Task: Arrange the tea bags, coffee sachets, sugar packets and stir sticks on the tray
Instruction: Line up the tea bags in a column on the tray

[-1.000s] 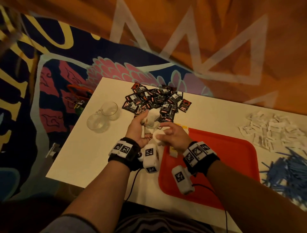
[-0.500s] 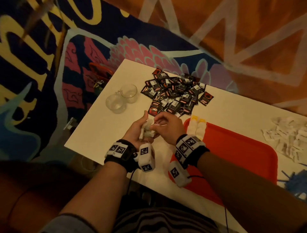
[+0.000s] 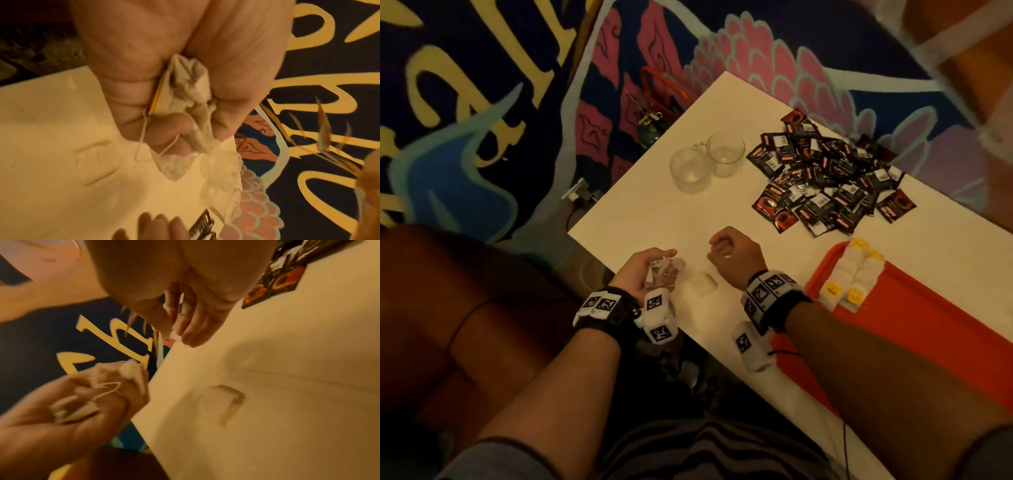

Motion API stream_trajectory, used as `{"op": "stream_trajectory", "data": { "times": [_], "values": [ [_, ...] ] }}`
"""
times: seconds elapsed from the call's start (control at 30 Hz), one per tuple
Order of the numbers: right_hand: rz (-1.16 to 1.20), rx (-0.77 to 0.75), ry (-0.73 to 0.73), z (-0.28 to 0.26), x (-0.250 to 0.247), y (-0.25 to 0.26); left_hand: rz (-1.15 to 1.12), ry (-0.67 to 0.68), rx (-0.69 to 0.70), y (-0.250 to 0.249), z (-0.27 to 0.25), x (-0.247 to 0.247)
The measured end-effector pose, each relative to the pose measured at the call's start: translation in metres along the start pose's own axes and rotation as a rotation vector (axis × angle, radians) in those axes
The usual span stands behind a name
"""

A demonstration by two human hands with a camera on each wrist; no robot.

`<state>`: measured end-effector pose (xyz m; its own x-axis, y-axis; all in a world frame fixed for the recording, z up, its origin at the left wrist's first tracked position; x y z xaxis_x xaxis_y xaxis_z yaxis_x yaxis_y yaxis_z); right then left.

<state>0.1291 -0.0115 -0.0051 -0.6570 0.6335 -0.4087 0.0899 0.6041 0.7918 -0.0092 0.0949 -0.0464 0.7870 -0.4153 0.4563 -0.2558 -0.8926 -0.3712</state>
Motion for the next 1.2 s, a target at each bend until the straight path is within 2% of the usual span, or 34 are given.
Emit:
{"op": "stream_trajectory", "data": {
  "times": [0.1, 0.23, 0.33, 0.43, 0.57, 0.67, 0.73, 0.8, 0.9, 1.03, 1.2],
  "values": [
    [-0.27, 0.097, 0.079, 0.014, 0.018, -0.035, -0.022, -0.093, 0.006, -0.001, 0.002, -0.026],
    [-0.649, -0.006, 0.269, 0.012, 0.056, -0.055, -0.025, -0.125, -0.019, -0.002, 0.002, -0.037],
    [-0.745, -0.019, 0.279, 0.013, 0.063, -0.062, 0.014, -0.104, -0.032, -0.005, 0.0, -0.032],
    [-0.542, 0.031, 0.192, 0.017, 0.049, -0.06, -0.017, -0.095, -0.03, -0.007, 0.0, -0.025],
    [-0.119, 0.205, 0.076, 0.015, 0.016, -0.058, -0.053, -0.074, -0.011, -0.007, 0.004, -0.009],
    [0.21, 0.192, 0.055, 0.007, -0.009, -0.045, 0.001, -0.047, 0.012, -0.005, 0.008, 0.015],
    [0.32, 0.18, 0.039, -0.001, -0.03, -0.034, 0.033, 0.016, 0.022, -0.002, 0.014, 0.038],
    [0.383, 0.171, 0.006, -0.009, -0.053, -0.026, 0.135, 0.07, 0.058, 0.001, 0.019, 0.063],
    [0.432, 0.141, -0.064, -0.022, -0.092, -0.018, 0.367, 0.117, 0.182, 0.002, 0.019, 0.111],
    [0.37, 0.145, -0.208, -0.04, -0.149, -0.02, 0.686, 0.205, 0.341, 0.01, 0.009, 0.178],
    [0.27, 0.14, -0.452, -0.07, -0.21, -0.026, 0.874, 0.368, 0.546, 0.026, -0.01, 0.25]
  ]
}}
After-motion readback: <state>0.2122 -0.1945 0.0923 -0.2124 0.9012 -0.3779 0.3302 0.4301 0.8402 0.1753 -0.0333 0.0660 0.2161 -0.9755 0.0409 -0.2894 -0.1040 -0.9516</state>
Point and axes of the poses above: each hand's wrist, its own z-axis towards the middle knuckle, its own x-axis out of the palm, y = z × x, the point moved 9 cm from there along z, towards the middle knuckle, and after that the axes turned 6 degrees about x, right-handed, at the moved point
